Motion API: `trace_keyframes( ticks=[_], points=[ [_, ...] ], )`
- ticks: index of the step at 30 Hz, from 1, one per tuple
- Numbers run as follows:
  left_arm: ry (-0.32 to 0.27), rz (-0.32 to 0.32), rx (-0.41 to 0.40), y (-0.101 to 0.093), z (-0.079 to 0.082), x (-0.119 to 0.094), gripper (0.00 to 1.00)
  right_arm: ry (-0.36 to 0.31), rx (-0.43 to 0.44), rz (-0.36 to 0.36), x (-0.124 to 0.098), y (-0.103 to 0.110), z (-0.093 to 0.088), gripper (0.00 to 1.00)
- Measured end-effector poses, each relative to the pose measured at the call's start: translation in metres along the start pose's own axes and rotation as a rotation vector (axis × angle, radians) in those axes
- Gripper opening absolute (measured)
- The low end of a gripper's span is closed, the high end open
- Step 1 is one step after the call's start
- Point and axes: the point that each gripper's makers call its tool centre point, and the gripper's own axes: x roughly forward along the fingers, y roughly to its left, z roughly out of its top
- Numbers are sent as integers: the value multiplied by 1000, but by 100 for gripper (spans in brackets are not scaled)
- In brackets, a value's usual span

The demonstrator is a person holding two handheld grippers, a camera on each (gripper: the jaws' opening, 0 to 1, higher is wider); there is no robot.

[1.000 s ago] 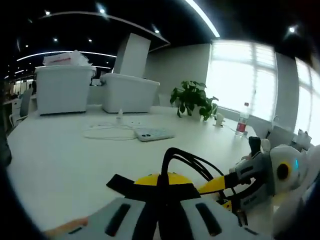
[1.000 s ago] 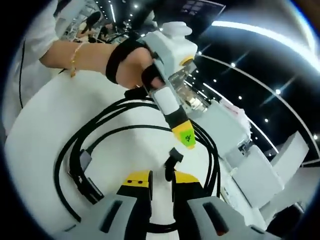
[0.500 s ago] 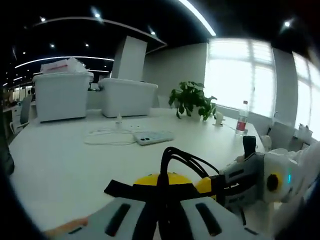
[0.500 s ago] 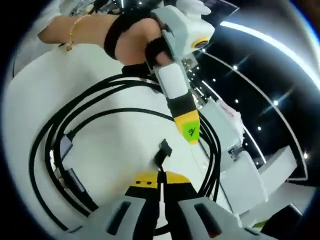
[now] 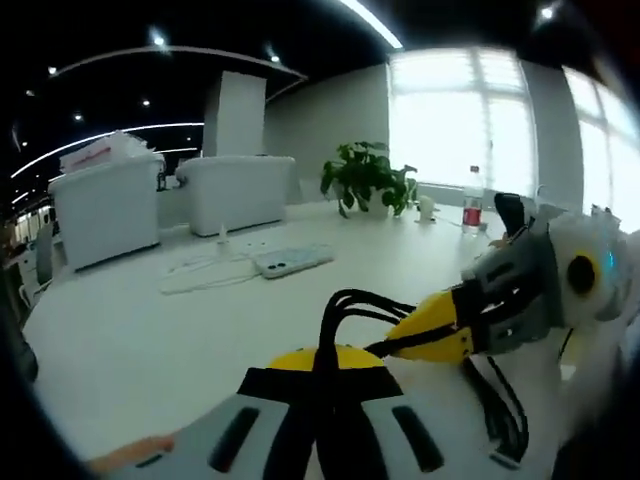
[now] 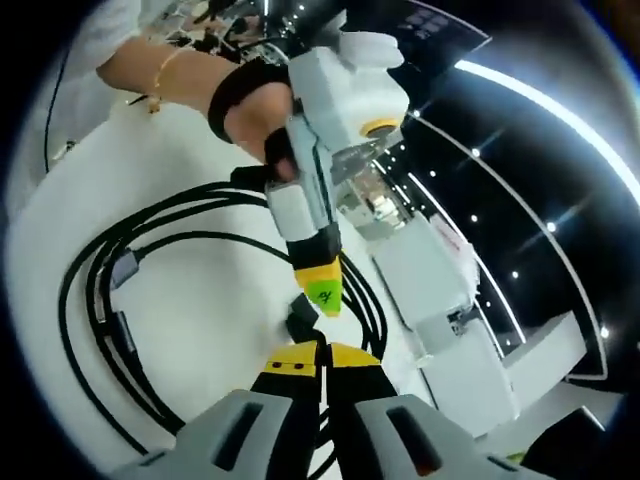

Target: Coil the Type-C to USB data cable on the desktop and secure it with Velcro straps.

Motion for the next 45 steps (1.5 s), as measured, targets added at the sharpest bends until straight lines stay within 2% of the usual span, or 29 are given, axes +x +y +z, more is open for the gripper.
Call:
trace_keyframes(
  ticks=[6, 12, 13, 16, 18, 22, 25, 26, 28, 29, 33, 37, 39, 41, 45],
  points=[
    [35, -27, 54, -10, -9, -3, 9, 3, 2, -7, 0, -6, 1, 1],
    [3, -61, 36, -14, -1, -17, 13, 5, 12, 29, 2, 1, 0, 1],
    [0, -49, 43, -11, -1, -18, 14, 4, 10, 31, 2, 1, 0, 1],
    [-21, 64, 86, 14, 4, -22, 13, 5, -4, 48, 5, 1, 2, 1],
    [2, 99, 99, 27, -1, -22, 13, 9, -11, 62, 10, 0, 2, 1],
    [66, 93, 81, 35, -15, -15, 11, 10, 16, 110, 25, -1, 2, 1],
    [115, 129, 123, 42, -26, -15, 11, -2, 29, 165, 37, 2, 5, 2],
    [119, 129, 122, 48, -45, -3, 11, 6, 50, 197, 42, 5, 4, 2],
    [129, 128, 119, 49, -51, -1, 11, 6, 84, 269, 51, 9, 6, 2],
    [129, 133, 113, 49, -52, -2, 11, 26, 111, 328, 57, 14, 4, 2],
    [86, 153, 77, 53, -48, -8, 11, 88, 88, 487, 73, 29, -7, 2],
    [-1, 181, 3, 59, -36, -18, 10, 160, 34, 582, 86, 36, -18, 2],
    [-61, 197, -26, 62, -28, -24, 9, 188, 49, 590, 93, 36, -20, 2],
    [-114, 214, -42, 65, -23, -30, 9, 185, 73, 603, 96, 34, -16, 2],
    [-176, 240, -67, 70, -13, -45, 9, 152, 158, 541, 100, 30, -14, 4]
  ],
)
